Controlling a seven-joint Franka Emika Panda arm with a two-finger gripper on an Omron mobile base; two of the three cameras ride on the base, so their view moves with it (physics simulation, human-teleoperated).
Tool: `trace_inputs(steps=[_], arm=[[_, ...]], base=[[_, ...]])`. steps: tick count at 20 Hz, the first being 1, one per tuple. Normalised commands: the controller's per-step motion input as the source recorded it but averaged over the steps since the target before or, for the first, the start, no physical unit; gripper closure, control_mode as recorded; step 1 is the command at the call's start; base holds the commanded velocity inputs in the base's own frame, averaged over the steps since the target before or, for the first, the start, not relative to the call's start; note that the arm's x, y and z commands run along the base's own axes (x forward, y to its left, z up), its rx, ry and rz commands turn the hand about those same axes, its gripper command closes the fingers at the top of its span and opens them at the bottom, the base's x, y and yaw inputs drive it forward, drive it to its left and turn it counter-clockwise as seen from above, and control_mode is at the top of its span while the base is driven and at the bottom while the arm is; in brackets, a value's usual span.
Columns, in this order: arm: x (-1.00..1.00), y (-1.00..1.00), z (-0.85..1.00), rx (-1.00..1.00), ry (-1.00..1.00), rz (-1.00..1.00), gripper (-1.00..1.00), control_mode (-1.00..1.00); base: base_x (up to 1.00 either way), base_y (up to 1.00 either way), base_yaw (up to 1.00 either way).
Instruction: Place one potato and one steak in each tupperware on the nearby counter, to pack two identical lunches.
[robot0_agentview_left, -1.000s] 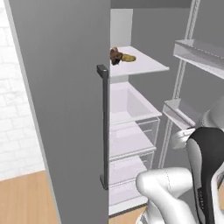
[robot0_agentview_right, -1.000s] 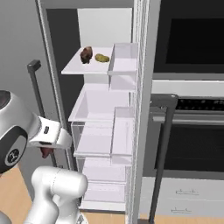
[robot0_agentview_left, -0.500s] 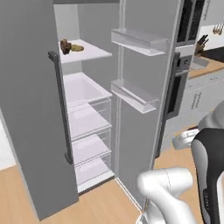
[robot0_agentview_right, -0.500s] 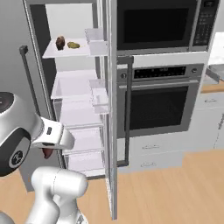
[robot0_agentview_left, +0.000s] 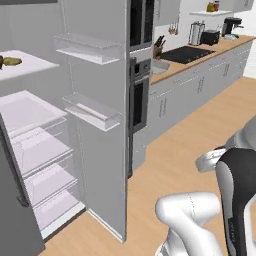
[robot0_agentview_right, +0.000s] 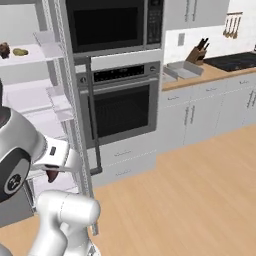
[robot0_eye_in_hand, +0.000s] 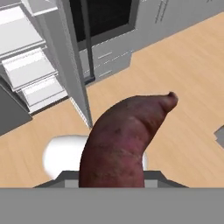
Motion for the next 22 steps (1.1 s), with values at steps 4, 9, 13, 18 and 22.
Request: trace_inputs(steps=[4,9,13,18,22], arm=[[0.00,0.00,0.00,0.00,0.00,0.00,1.00,1.00],[0.00,0.00,0.00,0.00,0.00,0.00,1.00,1.00],[0.00,0.00,0.00,0.00,0.00,0.00,1.00,1.00],[0.00,0.00,0.00,0.00,0.00,0.00,1.00,1.00],[0.00,0.00,0.00,0.00,0.00,0.00,1.00,1.00]], base=[[0.83,-0.45,0.00],[1.00,-0.50,0.04],[1.00,-0.38,0.02],[1.00,-0.36,0.01],[1.00,-0.07,0.00]])
